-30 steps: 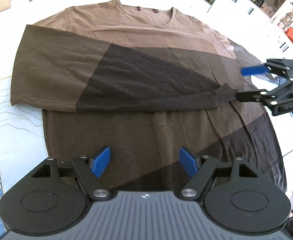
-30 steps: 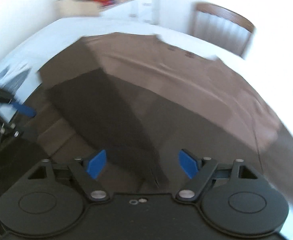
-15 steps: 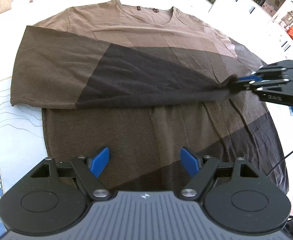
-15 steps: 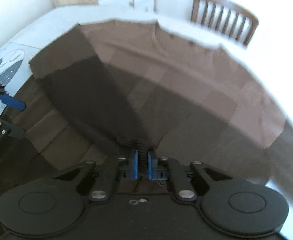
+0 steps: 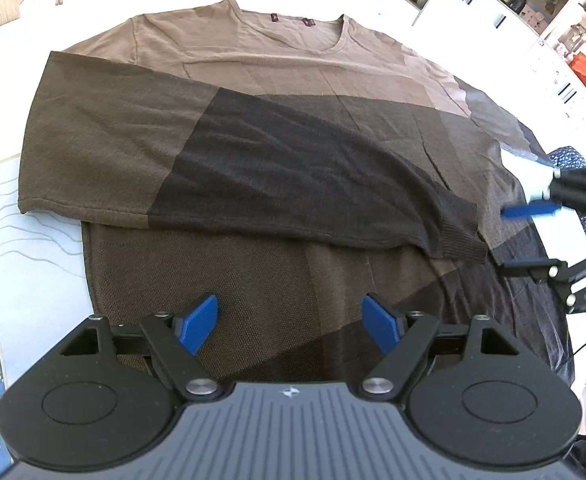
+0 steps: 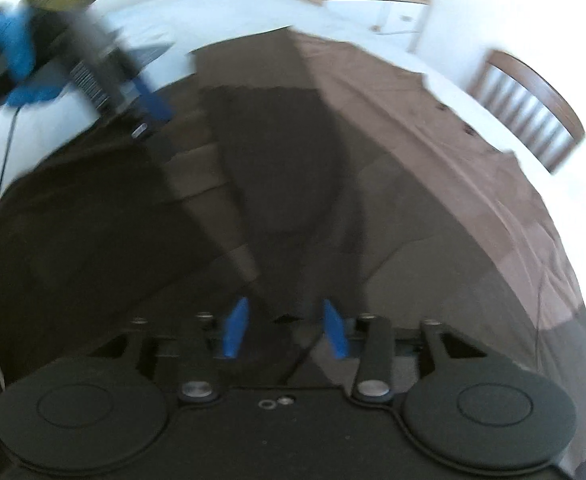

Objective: Fold clothes
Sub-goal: 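Grasp the sweater's side edge with the right tool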

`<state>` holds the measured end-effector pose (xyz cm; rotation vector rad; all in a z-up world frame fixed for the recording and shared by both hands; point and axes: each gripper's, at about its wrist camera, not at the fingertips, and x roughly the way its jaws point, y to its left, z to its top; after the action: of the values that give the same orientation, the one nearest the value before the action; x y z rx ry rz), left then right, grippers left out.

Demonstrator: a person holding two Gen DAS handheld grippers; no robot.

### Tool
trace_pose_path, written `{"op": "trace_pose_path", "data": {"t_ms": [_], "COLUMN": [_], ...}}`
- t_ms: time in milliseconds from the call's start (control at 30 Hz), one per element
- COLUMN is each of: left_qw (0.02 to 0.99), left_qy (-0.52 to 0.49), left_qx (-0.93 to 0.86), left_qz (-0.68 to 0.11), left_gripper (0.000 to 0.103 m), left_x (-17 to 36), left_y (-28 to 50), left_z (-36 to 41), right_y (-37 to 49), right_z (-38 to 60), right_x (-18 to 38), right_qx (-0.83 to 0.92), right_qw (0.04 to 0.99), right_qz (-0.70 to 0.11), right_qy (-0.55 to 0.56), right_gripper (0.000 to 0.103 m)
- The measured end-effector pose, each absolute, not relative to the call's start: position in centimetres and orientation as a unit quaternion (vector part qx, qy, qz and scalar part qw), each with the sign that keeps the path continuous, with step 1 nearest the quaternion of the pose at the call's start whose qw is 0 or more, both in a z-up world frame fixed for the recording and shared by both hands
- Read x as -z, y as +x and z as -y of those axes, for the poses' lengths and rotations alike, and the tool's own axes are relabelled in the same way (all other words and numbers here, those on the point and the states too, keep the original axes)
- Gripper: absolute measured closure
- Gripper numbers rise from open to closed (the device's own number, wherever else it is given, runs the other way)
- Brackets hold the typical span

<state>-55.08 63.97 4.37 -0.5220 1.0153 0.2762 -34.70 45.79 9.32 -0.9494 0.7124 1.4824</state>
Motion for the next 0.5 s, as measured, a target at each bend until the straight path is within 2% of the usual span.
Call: {"op": "trace_pose_path", "data": {"t_ms": [267, 500], "left_qw": [0.836, 0.824], "left_qy": [-0.220, -0.143], "left_qx": [-0.187, -0.283], "left_qz": [-0.467, -0.469], "left_gripper": [0.023, 0.023], "left_x": [-4.9, -5.6], "left_y": [-55.8, -56.9], "left_z": [-64.8, -67.0], "right_y": [-28.1, -29.1], "right_z": [-49.4, -50.5], "right_x": [-7.8, -6.0], "right_qx": [-0.542, -0.531], "right_qw": [0.650, 0.632], "right_qz": [-0.444, -0.453], "right_qy": [-0.294, -0.337], "right_gripper": [0.000, 0.000]}}
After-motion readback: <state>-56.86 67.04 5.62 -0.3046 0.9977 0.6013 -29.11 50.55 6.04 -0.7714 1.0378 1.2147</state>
